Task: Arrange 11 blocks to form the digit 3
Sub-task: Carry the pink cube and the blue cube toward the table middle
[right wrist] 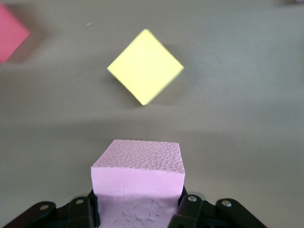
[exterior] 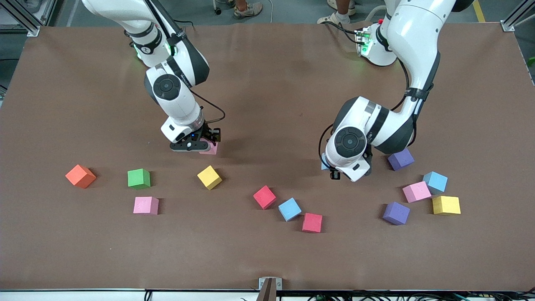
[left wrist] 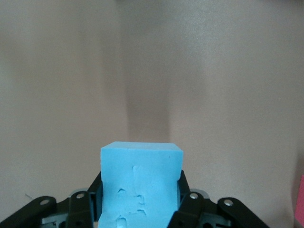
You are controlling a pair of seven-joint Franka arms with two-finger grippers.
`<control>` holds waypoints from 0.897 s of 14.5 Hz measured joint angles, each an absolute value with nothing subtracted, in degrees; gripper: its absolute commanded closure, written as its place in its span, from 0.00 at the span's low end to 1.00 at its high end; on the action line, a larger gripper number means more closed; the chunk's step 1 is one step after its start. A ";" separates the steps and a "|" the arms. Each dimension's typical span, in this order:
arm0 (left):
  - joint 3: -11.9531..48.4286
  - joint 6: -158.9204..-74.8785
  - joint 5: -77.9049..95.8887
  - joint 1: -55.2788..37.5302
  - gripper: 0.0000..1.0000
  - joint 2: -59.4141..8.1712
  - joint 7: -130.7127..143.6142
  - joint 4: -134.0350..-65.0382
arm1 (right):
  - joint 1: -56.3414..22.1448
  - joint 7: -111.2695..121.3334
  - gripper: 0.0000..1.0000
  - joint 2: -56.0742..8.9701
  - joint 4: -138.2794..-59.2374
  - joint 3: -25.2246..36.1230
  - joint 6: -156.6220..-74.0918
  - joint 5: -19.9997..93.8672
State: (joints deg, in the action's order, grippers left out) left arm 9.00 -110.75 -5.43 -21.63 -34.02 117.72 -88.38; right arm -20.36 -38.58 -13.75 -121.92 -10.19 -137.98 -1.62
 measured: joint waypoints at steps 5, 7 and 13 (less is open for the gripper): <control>9.12 -110.76 -5.43 -21.98 0.93 -34.02 118.74 -88.37 | -16.35 -48.36 0.97 -13.22 -111.96 -10.09 -120.99 -1.41; 9.24 -110.76 -5.43 -22.89 0.93 -34.02 120.49 -88.34 | -13.94 -48.66 0.97 -13.22 -111.08 -10.05 -119.98 0.04; 9.49 -110.83 -5.43 -32.89 0.93 -36.16 137.12 -85.43 | -11.04 -49.33 1.00 -12.16 -110.44 -10.07 -118.97 1.13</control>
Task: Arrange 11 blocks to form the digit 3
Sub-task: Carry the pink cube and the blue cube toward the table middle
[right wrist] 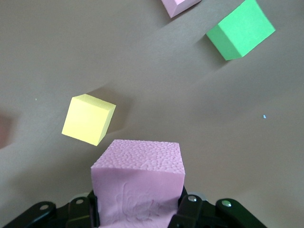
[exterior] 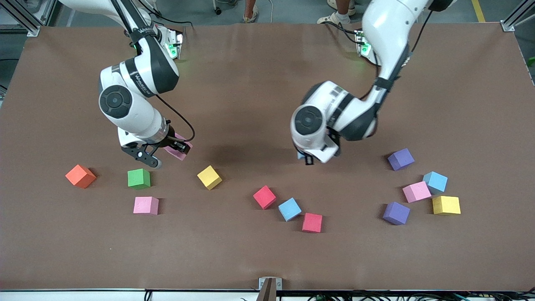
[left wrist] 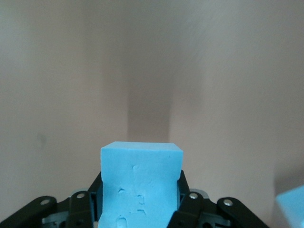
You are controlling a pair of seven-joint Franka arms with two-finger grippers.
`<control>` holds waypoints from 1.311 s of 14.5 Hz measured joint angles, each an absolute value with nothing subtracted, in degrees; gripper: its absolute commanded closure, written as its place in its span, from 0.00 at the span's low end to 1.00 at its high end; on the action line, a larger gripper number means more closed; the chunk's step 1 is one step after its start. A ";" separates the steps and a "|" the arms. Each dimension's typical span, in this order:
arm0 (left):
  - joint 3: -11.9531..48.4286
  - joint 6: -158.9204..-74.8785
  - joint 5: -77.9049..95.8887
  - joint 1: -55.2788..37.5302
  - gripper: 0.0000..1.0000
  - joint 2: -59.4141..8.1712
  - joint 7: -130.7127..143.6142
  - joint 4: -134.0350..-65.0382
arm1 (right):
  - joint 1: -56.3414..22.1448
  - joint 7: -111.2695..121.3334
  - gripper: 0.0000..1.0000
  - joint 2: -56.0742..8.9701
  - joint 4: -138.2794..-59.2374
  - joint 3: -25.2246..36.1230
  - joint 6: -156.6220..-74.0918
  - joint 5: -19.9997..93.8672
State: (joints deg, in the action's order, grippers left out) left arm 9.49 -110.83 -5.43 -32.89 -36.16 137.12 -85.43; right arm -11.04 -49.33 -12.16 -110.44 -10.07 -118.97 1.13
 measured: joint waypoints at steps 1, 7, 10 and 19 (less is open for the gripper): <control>9.33 -110.87 -5.43 -35.48 0.93 -37.72 140.61 -83.80 | -10.89 -49.59 1.00 -12.06 -110.42 -10.07 -118.84 1.14; 4.09 -111.68 -5.59 -50.99 0.93 -46.24 153.20 -78.49 | -10.56 -66.13 1.00 -11.99 -109.58 -10.20 -116.68 1.17; 3.96 -111.67 -6.13 -55.06 0.93 -47.51 156.12 -78.38 | -10.56 -73.27 1.00 -11.90 -109.26 -10.53 -115.80 2.09; 3.04 -110.91 -8.86 -61.86 0.95 -46.88 158.17 -80.50 | -10.56 -84.79 1.00 -8.38 -115.69 -11.04 -119.59 7.78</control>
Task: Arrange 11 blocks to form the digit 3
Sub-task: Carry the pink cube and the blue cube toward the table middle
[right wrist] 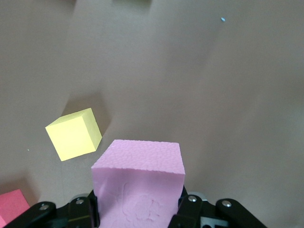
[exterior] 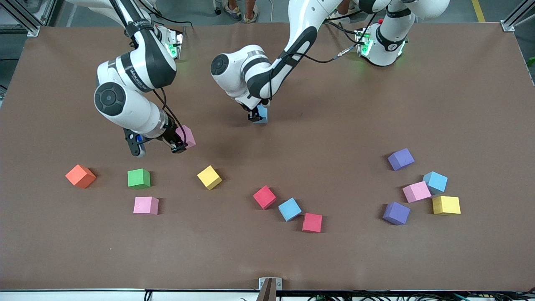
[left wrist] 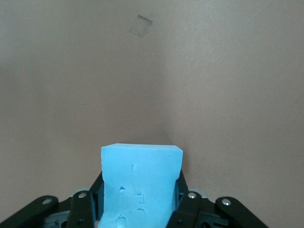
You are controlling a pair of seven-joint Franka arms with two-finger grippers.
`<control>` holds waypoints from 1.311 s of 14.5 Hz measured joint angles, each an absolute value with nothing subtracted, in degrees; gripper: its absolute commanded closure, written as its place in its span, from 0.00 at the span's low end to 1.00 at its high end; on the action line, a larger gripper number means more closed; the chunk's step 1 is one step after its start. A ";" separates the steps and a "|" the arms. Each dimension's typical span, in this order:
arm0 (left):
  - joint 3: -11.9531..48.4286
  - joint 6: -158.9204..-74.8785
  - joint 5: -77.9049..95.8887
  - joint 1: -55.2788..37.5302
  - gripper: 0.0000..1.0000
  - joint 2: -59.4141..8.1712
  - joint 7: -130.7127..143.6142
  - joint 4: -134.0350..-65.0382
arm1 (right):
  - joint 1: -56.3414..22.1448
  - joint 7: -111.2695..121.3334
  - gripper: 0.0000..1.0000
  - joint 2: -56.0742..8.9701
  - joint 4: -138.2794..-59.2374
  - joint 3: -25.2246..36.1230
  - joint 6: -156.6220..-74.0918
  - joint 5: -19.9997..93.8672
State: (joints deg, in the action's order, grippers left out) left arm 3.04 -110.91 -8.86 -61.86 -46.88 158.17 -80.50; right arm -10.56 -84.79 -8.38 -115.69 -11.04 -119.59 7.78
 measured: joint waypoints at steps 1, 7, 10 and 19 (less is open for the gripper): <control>3.04 -111.39 -9.53 -62.34 0.95 -46.27 158.31 -81.64 | -10.53 -85.58 1.00 -6.86 -118.84 -11.36 -122.35 7.92; 3.18 -115.39 -9.78 -63.33 0.95 -41.80 158.79 -89.77 | -10.41 -93.19 1.00 -3.22 -125.97 -13.95 -128.03 7.98; 3.18 -115.48 -9.78 -63.66 0.95 -41.27 159.38 -90.76 | -9.35 -93.33 1.00 -3.19 -125.98 -13.93 -128.04 7.98; 3.14 -114.60 -9.79 -65.65 0.95 -40.62 160.34 -91.94 | -8.44 -93.40 1.00 -3.19 -126.01 -13.93 -128.04 7.98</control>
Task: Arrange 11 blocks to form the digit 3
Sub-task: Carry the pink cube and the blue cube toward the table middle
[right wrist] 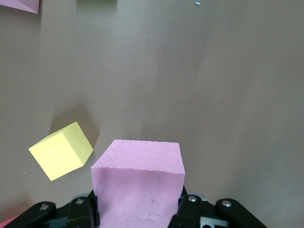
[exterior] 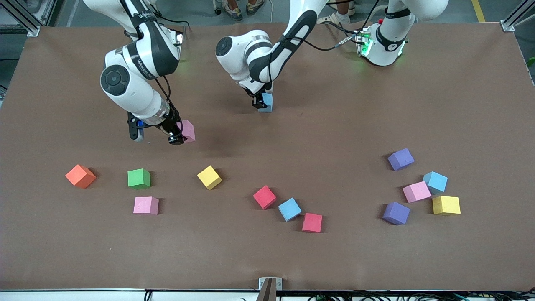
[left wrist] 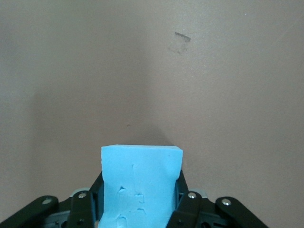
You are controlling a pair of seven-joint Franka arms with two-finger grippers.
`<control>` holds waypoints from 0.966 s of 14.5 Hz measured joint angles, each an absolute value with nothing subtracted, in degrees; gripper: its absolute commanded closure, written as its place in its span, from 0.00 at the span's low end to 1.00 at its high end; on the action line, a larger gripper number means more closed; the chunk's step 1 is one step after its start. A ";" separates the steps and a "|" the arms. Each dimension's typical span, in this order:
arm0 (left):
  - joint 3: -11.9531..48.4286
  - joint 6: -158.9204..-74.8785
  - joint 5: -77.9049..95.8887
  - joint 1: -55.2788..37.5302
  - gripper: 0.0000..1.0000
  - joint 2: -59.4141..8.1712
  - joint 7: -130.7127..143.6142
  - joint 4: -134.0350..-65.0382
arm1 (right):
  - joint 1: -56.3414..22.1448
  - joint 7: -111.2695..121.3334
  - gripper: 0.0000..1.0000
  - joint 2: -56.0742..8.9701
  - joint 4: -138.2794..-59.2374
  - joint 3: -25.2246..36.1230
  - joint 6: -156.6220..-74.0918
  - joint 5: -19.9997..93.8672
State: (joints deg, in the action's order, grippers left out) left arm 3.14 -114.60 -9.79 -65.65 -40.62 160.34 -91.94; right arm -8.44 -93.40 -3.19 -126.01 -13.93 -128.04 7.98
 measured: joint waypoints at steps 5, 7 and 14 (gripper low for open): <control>3.11 -114.47 -9.79 -66.11 0.11 -40.55 160.50 -92.11 | -8.43 -93.42 1.00 -3.19 -126.18 -13.93 -128.04 7.98; 3.50 -114.54 -9.41 -66.14 0.00 -40.94 160.49 -93.00 | -8.43 -93.43 1.00 -3.19 -126.27 -13.93 -128.04 7.98; 4.19 -113.50 -9.06 -66.70 0.00 -39.52 160.25 -93.74 | -8.43 -93.44 1.00 -3.19 -126.65 -13.98 -128.03 7.98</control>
State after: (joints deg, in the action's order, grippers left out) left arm 4.19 -113.50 -9.06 -66.70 -39.52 160.25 -93.74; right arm -8.43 -93.44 -3.19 -126.65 -13.98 -128.03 7.98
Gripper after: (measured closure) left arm 0.004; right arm 0.445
